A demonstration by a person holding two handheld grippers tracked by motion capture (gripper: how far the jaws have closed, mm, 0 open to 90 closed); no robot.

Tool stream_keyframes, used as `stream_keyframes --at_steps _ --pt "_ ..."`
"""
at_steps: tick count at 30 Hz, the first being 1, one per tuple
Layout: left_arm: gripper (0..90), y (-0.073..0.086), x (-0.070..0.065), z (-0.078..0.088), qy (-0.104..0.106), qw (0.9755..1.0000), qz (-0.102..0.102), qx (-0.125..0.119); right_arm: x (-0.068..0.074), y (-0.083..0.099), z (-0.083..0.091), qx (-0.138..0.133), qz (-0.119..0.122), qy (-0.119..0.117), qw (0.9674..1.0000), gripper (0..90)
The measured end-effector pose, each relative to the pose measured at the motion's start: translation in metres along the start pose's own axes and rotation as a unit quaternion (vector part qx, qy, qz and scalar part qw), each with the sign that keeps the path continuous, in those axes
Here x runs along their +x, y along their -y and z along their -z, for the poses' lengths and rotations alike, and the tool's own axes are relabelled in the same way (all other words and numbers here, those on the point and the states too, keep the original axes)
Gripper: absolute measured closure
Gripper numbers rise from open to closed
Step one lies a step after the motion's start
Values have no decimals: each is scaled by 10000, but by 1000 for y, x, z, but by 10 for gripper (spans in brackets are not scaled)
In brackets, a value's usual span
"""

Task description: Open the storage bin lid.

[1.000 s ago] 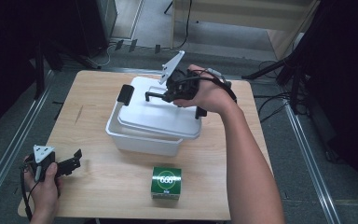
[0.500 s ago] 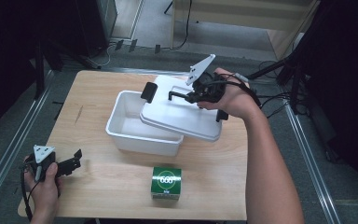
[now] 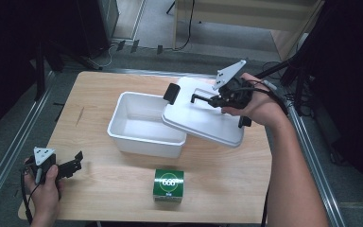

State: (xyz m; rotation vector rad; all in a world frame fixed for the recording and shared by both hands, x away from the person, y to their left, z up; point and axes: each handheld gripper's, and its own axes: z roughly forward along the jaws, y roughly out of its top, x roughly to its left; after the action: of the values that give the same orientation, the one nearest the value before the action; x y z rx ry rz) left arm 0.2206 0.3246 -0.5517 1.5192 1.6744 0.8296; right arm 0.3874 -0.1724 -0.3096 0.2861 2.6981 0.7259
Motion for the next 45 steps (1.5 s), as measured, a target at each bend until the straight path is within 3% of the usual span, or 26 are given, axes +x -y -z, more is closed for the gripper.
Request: stream_keyframes --at_steps 10,19,30,45 --pt "0 0 -1 0 -25 10000 -29 -6 -1 46 21 40 -331 177 9993 852" --pt "0 0 -1 1 -15 10000 -34 17 0 75 26 71 -555 235 9982 852" --pt "0 1 0 1 7 10000 -13 -19 8 105 13 93 -795 275 9964 852" --pt "0 1 -1 2 -4 10000 -21 -28 23 138 -25 279 -966 193 9947 853"
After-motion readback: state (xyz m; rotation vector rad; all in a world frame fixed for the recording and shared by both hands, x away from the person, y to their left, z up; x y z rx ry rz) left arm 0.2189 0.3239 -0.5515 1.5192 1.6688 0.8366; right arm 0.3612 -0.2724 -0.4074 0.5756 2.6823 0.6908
